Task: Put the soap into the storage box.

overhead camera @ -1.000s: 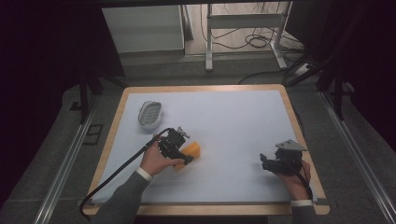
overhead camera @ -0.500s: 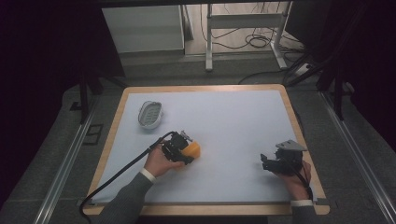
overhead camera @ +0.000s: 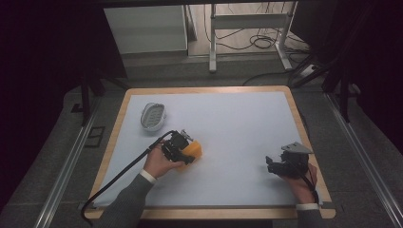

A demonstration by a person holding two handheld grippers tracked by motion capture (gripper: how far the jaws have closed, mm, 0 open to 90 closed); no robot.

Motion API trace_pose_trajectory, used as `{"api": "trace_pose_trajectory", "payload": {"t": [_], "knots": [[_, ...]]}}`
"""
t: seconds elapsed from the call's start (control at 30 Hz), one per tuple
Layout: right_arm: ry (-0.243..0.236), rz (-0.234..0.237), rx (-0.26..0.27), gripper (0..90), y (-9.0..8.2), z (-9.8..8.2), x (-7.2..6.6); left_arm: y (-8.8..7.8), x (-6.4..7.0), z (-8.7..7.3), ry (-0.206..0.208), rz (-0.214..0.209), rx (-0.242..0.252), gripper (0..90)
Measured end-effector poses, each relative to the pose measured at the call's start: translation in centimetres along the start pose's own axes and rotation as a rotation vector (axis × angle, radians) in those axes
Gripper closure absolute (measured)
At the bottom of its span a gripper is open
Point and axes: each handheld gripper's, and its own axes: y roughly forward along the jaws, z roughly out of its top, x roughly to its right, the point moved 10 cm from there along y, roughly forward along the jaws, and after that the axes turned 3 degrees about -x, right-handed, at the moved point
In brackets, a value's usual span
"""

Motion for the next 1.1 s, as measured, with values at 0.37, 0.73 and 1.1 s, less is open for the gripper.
{"api": "trace_pose_trajectory", "payload": {"t": [0.37, 0.73, 1.1], "knots": [[0.001, -0.002, 0.001, 9.4, 0.0, 0.0, 0.0, -1.6, -0.8, 0.3, -0.02, -0.012, 0.021, 61.1], [0.002, -0.004, 0.002, 9.4, -0.1, 0.0, 0.1, -2.8, -1.9, 0.5, -0.035, -0.006, 0.037, 61.2], [0.0, -0.003, 0.007, 9.4, -0.3, 0.2, 0.1, -3.5, -2.9, 0.7, -0.049, 0.007, 0.046, 61.1]]}}
